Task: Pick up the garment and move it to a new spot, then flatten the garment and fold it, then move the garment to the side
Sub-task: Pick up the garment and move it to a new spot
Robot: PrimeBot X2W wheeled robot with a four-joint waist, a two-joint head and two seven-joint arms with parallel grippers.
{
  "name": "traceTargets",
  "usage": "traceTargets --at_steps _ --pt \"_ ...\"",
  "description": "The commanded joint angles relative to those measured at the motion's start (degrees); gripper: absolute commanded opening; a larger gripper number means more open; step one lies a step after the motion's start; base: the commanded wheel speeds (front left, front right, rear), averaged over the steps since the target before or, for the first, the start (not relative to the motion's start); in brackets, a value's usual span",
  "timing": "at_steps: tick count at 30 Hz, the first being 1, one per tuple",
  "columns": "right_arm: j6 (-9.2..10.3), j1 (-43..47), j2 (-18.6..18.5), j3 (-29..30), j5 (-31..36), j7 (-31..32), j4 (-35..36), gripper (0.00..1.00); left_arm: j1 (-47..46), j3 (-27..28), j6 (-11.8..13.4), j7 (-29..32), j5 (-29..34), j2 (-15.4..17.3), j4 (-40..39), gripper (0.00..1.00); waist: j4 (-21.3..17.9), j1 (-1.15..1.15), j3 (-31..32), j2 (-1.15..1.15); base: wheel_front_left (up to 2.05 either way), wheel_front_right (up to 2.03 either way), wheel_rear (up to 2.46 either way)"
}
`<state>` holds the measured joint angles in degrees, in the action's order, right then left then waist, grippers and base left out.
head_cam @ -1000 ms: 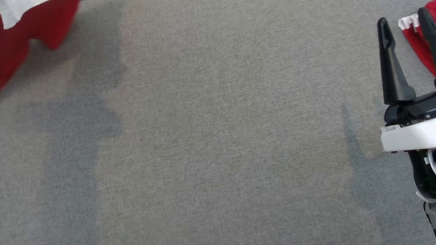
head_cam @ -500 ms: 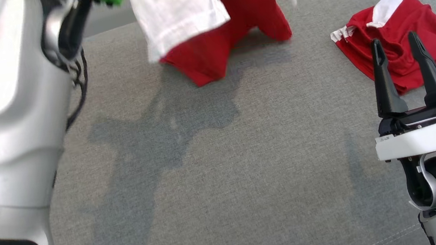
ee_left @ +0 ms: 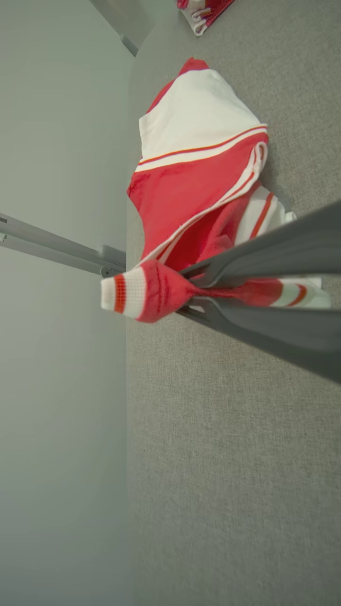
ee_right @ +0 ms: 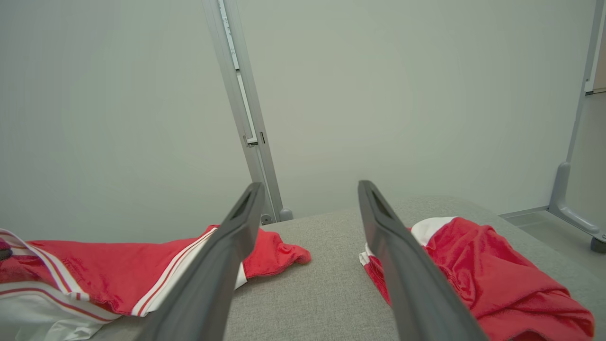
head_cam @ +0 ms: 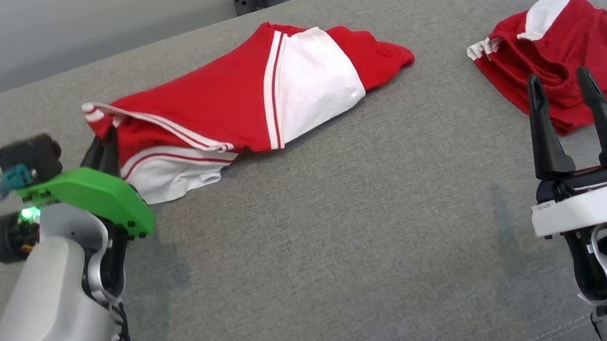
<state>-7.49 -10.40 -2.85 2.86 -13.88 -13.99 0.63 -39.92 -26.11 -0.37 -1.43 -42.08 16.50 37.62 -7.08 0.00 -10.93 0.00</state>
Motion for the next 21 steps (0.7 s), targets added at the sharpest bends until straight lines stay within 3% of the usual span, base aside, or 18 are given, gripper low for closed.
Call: traceTargets --at_steps 1,3,4,5,6,14,21 --pt "0.0 0.9 -0.1 0.2 0.4 -0.3 -0.2 1.0 2.3 0.2 0.5 -0.2 -0.6 0.0 0.4 0.0 1.0 0.0 0.7 0.0 0.0 0.0 0.0" --pt "0.0 1.4 -0.1 0.4 0.5 -0.1 -0.3 1.0 4.1 0.5 1.1 -1.1 -1.0 -0.5 0.7 0.0 1.7 0.0 1.0 0.0 0.0 0.0 0.0" --pt "0.0 1.6 -0.1 0.3 0.6 -0.1 -0.4 1.0 5.1 0.5 1.5 -1.6 -1.2 -0.8 1.0 0.31 1.9 0.0 1.2 0.0 0.0 0.0 0.0" --pt "-0.01 1.9 -0.1 0.1 0.6 0.0 -0.6 1.0 6.1 0.4 1.6 -2.3 -1.2 -1.0 1.2 0.74 2.1 0.0 1.5 0.0 0.0 0.0 0.0" --pt "0.0 2.0 -0.1 0.0 0.6 0.1 -0.6 1.0 7.0 0.4 1.9 -2.9 -1.3 -1.3 1.4 1.0 2.3 0.0 1.7 0.0 0.0 0.0 0.0" --pt "0.0 3.3 -0.1 0.1 1.4 0.7 -1.2 1.0 12.7 0.9 2.2 -7.8 -1.9 -1.9 1.9 1.0 3.5 0.0 4.3 0.0 0.0 0.0 0.0" --pt "0.0 5.4 -0.1 0.3 2.8 1.6 -1.4 1.0 17.7 -0.1 2.4 -12.2 1.0 -0.9 -3.7 1.0 4.8 0.0 7.7 0.0 0.0 0.0 0.0"
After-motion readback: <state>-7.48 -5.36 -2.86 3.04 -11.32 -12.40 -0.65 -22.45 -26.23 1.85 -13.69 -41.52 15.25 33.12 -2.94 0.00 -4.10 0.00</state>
